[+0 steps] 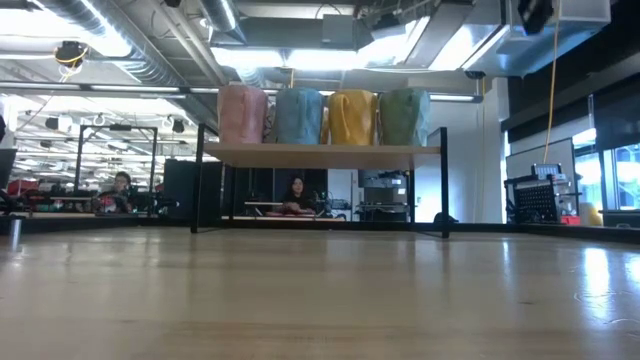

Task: Place coffee mugs
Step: Return to Home Position

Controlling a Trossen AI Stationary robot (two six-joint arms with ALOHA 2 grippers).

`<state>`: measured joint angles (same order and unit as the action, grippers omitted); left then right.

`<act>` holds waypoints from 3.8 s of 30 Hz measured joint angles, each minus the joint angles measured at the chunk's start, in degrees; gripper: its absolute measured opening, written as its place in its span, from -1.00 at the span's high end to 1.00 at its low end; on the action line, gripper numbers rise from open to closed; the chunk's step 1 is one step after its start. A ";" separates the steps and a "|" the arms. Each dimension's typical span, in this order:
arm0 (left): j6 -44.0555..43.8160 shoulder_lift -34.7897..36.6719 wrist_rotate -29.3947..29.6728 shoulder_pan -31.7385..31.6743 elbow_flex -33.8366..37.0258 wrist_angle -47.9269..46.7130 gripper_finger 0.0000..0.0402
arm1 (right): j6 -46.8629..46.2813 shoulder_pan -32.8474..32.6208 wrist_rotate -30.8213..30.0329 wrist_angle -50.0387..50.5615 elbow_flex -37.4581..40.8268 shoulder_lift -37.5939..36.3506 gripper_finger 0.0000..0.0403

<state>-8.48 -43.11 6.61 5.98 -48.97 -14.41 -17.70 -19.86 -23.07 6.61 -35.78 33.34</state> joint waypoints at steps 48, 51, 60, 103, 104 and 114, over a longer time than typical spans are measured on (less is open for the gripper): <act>-3.03 31.71 -12.18 -15.51 48.54 35.20 0.92 | 7.26 4.20 2.52 -15.71 35.35 -33.13 0.99; -3.03 36.92 -12.27 -15.73 48.54 31.72 0.92 | 5.91 4.13 1.06 -14.85 35.35 -33.16 0.99; -4.66 42.98 -12.39 -15.72 48.39 20.53 0.92 | 2.96 4.13 -1.37 -11.27 35.35 -33.16 0.99; -4.49 41.68 -11.78 -15.72 48.50 16.55 0.92 | 5.37 4.11 4.70 -10.18 35.31 -32.85 0.99; -4.50 41.68 -11.78 -15.72 48.50 16.55 0.92 | 5.37 4.11 4.70 -10.18 35.31 -32.85 0.99; -4.51 41.68 -11.78 -15.70 48.50 16.55 0.92 | 5.39 4.12 4.70 -10.16 35.33 -32.85 0.99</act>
<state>-12.99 -1.43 -5.17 -9.72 -0.47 2.13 -12.32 -15.74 -18.37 -3.55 -0.45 0.49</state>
